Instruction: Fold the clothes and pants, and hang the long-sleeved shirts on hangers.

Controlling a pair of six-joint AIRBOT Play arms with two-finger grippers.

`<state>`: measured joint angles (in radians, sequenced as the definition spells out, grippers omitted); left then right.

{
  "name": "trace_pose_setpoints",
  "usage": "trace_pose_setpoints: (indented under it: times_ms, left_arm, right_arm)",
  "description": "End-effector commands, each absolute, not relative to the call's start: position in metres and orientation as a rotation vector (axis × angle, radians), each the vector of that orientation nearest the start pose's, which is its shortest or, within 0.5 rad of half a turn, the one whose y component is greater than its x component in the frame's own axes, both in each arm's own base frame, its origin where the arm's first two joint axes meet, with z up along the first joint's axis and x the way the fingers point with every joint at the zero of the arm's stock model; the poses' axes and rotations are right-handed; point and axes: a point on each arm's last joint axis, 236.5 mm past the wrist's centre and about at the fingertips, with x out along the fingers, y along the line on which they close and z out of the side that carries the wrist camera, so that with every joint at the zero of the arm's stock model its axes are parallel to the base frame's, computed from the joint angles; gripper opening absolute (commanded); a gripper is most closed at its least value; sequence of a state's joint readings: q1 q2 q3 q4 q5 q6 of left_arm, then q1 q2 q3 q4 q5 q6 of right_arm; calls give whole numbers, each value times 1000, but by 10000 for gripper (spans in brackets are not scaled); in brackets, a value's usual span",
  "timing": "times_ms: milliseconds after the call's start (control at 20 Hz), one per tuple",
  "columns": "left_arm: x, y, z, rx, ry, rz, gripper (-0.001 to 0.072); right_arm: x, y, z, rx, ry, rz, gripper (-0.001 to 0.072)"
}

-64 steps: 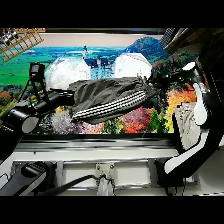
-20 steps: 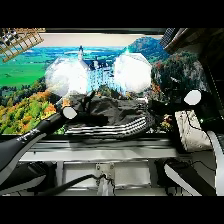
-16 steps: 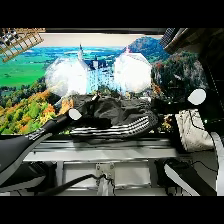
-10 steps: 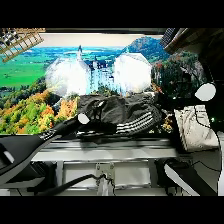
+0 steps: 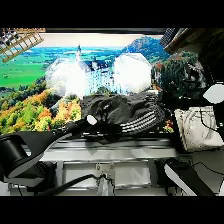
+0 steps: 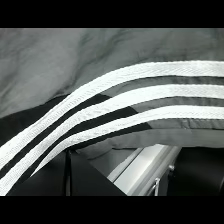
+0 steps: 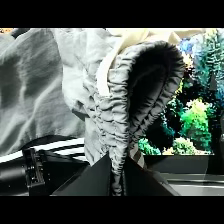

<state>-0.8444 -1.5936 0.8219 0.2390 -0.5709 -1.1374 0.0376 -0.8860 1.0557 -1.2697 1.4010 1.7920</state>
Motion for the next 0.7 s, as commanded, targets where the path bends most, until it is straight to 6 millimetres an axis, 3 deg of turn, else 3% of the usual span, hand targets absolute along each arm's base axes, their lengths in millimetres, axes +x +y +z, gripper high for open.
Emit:
trace_pose_setpoints:
  times_ms: [0, 300, 450, 550, 650]
  left_arm:
    - [198, -411, -117, -513, 1451, -772, 6]
    - [194, -412, -112, -522, 1470, -793, 7]
    - [199, -406, -79, -519, 1432, -903, 7]
    - [213, -380, -52, -467, 1395, -966, 7]
    - [230, -335, -24, -404, 1354, -991, 6]
  right_arm:
    - [281, 77, 99, 386, 1244, 115, 25]
    - [282, 78, 104, 380, 1233, 122, 25]
    - [280, 95, 105, 354, 1237, 164, 25]
    - [278, 109, 105, 340, 1233, 177, 25]
    - [277, 116, 103, 315, 1226, 156, 25]
